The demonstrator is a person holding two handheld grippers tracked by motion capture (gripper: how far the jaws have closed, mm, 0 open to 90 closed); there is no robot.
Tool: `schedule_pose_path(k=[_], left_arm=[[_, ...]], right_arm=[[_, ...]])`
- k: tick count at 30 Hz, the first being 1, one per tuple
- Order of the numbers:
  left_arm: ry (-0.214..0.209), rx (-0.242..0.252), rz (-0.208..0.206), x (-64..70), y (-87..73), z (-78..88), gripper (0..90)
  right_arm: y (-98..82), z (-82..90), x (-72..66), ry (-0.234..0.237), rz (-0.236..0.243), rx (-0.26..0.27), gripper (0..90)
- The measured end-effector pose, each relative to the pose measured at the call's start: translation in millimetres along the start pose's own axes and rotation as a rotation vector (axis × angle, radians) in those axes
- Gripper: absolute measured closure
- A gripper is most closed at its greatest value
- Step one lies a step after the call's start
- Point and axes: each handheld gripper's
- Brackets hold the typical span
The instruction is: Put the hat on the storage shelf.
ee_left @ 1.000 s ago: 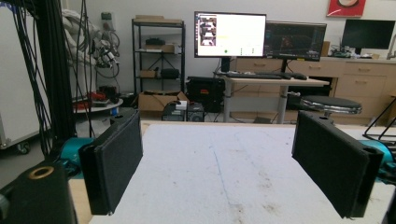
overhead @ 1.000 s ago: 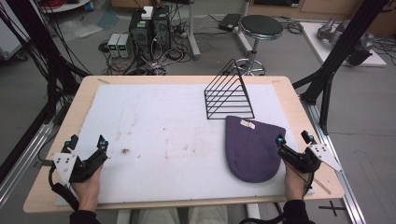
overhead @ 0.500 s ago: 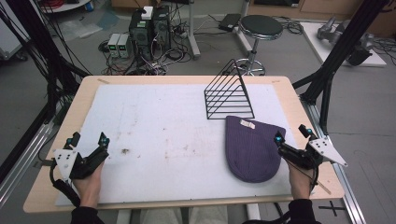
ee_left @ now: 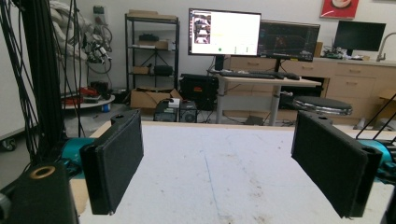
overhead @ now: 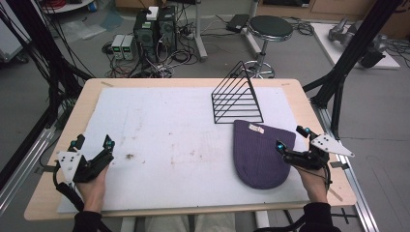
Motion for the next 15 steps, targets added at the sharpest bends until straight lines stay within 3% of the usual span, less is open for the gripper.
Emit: schedule_pose_path(k=[7,9,10,12,13,15], left_arm=[[-0.001,0.0,-0.001,0.9,0.4,-2.0,17.2],[0.005,-0.008,0.0,0.3,0.5,-1.9,16.2],[0.005,-0.01,0.003,0.1,0.7,-1.8,16.2],[0.002,-0.01,0.007,0.0,0.8,-1.8,15.9],[0.0,-0.015,0.007,0.0,1.0,-1.5,15.9],[-0.005,-0.018,0.012,0.2,1.3,-1.3,15.8]], right_arm=[[5.9,-4.1,0.8,0.089,0.024,-0.042,8.2],[9.7,-6.6,-1.8,0.145,0.077,-0.086,8.1],[9.7,-6.6,-1.8,0.145,0.077,-0.086,8.1],[10.8,-9.2,-4.1,0.184,0.124,-0.137,8.1],[10.8,-9.2,-4.1,0.184,0.124,-0.137,8.1],[9.6,-10.8,-5.4,0.239,0.137,-0.169,8.2]])
Point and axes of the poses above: each handheld gripper's, and its own axes: z roughly backward along the jaws, y roughly out of its top, x roughly to its right, and after that the axes turned 1 degree about x, right-handed
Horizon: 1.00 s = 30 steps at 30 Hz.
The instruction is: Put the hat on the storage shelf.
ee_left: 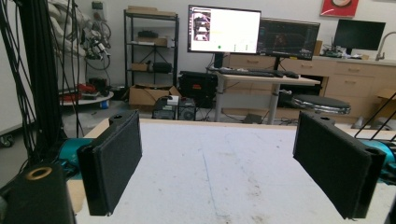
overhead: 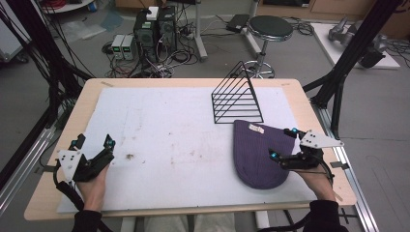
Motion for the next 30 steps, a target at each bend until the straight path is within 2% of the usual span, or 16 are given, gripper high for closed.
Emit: schedule_pose_path(k=[5,7,8,9,10,11,12,14,16,19,21,22,24,30], left_arm=[[-0.004,0.004,0.02,0.4,0.8,-0.1,15.8],[0.0,0.004,0.026,-0.9,1.0,-0.3,15.8],[0.0,0.005,0.031,-1.5,1.0,-0.6,15.8],[0.004,0.003,0.035,-1.8,1.0,-0.6,15.8],[0.004,0.003,0.036,-2.2,1.0,-0.6,15.8],[0.003,0.004,0.036,-2.2,1.0,-0.6,15.8],[0.002,0.004,0.036,-2.1,0.9,-0.7,15.8],[-0.001,0.001,0.037,-1.6,0.9,-0.7,15.7],[-0.012,0.004,0.039,-1.2,1.0,-0.4,15.5],[-0.016,0.005,0.038,-0.5,1.1,-0.2,15.6],[-0.018,0.001,0.04,-0.7,0.9,-0.3,15.6],[-0.017,0.001,0.041,-0.7,0.9,-0.3,15.6],[-0.019,-0.001,0.043,-0.5,0.8,-0.4,15.6],[-0.027,-0.003,0.05,0.4,0.6,-0.7,15.6]], right_arm=[[-2.7,-1.6,-0.5,0.08,0.034,-0.061,8.2],[-3.9,-1.6,-0.1,0.09,0.038,-0.067,8.2],[-5.2,-1.6,0.3,0.102,0.038,-0.069,8.2],[-7.6,-1.1,0.1,0.134,0.051,-0.08,8.2],[-7.6,-1.1,0.1,0.134,0.051,-0.08,8.2],[-9.0,-1.1,-0.5,0.154,0.072,-0.101,8.2],[-9.0,-1.1,-0.5,0.154,0.072,-0.101,8.2],[-10.5,-2.6,-2.1,0.194,0.094,-0.129,8.2],[-11.2,-3.3,-3.4,0.21,0.102,-0.141,8.2],[-12.9,-4.4,-8.1,0.263,0.143,-0.192,8.2],[-14.1,-4.6,-11.7,0.283,0.192,-0.245,8.2],[-14.1,-4.6,-11.7,0.283,0.192,-0.245,8.2],[-15.3,-5.0,-13.4,0.304,0.221,-0.277,8.3],[-19.3,-9.2,-17.1,0.345,0.239,-0.333,8.3]])
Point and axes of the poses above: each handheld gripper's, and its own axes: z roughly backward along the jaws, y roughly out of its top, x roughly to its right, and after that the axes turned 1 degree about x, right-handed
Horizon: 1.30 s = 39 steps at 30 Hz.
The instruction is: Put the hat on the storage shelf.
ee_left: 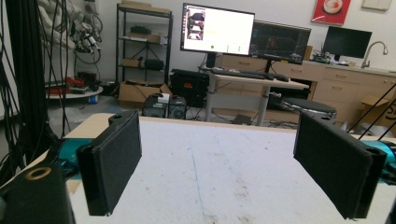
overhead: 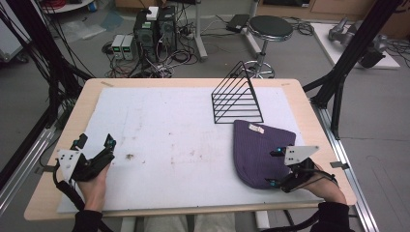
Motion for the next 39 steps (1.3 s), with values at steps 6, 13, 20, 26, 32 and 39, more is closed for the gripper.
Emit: schedule_pose_path(k=[6,13,20,26,32,39], left_arm=[[0.009,0.015,-0.002,-0.6,0.7,1.5,15.6],[0.005,0.008,-0.009,0.7,-0.2,1.4,15.5],[0.012,0.013,-0.008,-0.1,-0.2,2.5,15.8],[0.019,0.02,-0.011,0.8,-0.4,2.8,16.0],[0.017,0.018,-0.008,0.7,-0.7,2.8,16.2],[0.015,0.019,-0.001,0.9,-1.0,2.3,16.5]], right_arm=[[0.2,0.6,-2.0,0.044,0.015,0.015,8.2],[-6.6,-5.2,-2.6,0.087,0.026,-0.048,8.2],[-9.8,-10.8,-5.3,0.116,0.066,-0.119,8.2],[-16.5,-16.0,-4.2,0.104,0.1,-0.187,8.2],[-20.5,-16.0,-2.8,0.112,0.1,-0.16,11.3],[-25.5,-12.4,4.3,0.084,0.074,-0.106,27.8]])
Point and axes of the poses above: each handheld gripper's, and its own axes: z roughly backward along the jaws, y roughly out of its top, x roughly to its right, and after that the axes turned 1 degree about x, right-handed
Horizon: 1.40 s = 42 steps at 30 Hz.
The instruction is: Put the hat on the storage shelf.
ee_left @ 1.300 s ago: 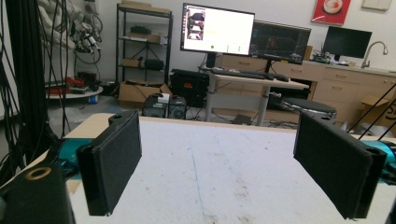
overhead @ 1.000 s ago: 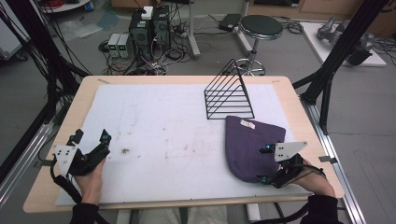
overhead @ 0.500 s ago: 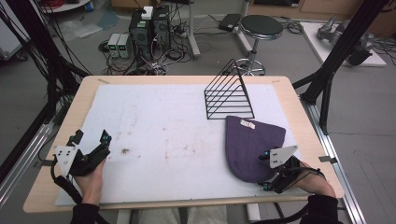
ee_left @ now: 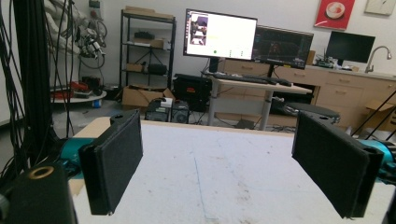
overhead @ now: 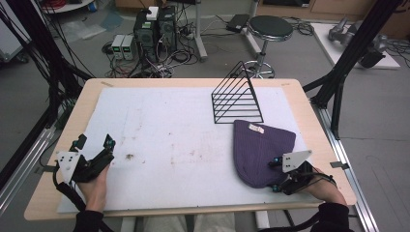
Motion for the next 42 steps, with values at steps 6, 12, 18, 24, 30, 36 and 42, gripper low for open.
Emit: schedule_pose_path(k=[6,12,18,24,30,36,42], left_arm=[[-0.007,-0.005,0.003,0.6,-0.7,-0.9,16.9],[-0.011,-0.005,0.004,1.4,-0.9,-1.2,17.1],[-0.014,-0.006,0.004,1.1,-1.0,-1.2,17.3],[-0.02,-0.011,0.001,1.3,-1.0,-1.2,17.3],[-0.03,-0.013,0.006,1.8,-1.4,-1.9,17.2],[-0.055,-0.02,0.009,2.7,-2.1,-2.8,18.9],[-0.103,-0.046,-0.007,5.2,-3.3,-4.1,21.2]], right_arm=[[-2.2,1.1,1.2,-0.041,-0.038,0.033,57.3],[1.8,0.3,0.5,-0.078,-0.049,0.013,69.1],[3.2,0.9,1.6,-0.09,-0.066,0.033,70.6],[6.3,4.0,2.7,-0.097,-0.097,0.075,70.8],[18.2,11.9,2.9,-0.124,-0.109,0.14,70.7],[34.1,19.9,7.1,-0.189,-0.166,0.194,70.3],[44.0,22.6,12.6,-0.183,-0.275,0.241,70.5]])
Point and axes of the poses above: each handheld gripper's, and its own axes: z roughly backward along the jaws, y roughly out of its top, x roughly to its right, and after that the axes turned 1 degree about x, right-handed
